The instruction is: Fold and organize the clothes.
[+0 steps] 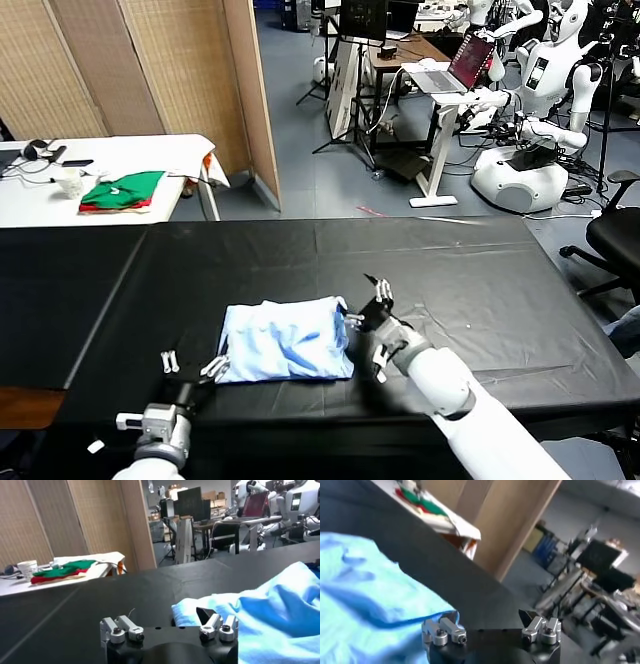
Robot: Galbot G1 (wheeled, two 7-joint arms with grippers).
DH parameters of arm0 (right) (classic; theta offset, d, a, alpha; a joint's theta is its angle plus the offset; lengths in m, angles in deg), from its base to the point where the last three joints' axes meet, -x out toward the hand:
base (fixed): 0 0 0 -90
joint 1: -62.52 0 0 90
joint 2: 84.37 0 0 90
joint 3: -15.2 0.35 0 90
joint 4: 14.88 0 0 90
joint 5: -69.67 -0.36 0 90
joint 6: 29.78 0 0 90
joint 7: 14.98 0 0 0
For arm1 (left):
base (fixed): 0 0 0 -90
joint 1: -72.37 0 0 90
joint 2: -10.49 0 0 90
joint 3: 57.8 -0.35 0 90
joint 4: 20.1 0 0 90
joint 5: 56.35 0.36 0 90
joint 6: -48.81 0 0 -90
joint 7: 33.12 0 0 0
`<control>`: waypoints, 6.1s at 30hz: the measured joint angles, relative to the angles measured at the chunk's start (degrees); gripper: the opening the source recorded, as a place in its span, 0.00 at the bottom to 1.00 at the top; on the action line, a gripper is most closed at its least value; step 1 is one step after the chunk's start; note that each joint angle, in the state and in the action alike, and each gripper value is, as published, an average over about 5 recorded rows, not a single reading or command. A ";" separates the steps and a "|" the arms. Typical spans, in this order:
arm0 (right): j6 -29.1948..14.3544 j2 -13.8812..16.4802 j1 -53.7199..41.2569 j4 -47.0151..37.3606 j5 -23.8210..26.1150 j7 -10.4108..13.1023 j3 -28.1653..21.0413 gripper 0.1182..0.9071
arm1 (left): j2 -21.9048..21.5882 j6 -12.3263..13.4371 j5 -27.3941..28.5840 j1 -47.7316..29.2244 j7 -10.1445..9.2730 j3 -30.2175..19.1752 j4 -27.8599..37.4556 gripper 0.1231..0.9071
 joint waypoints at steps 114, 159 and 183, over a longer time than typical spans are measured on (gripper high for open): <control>-0.06 -7.61 33.32 21.74 -24.10 3.95 24.61 1.00 | 7.32 -4.06 -36.11 -3.76 -0.17 0.60 4.86 0.05; 1.97 -12.25 35.41 20.12 -25.74 4.15 21.48 1.00 | -8.41 -11.34 -24.36 -6.52 -3.38 -6.12 -6.65 0.06; 7.57 -11.28 18.60 11.36 -43.55 5.72 10.30 1.00 | -8.20 0.95 -14.20 -8.07 2.43 -8.05 -3.70 0.99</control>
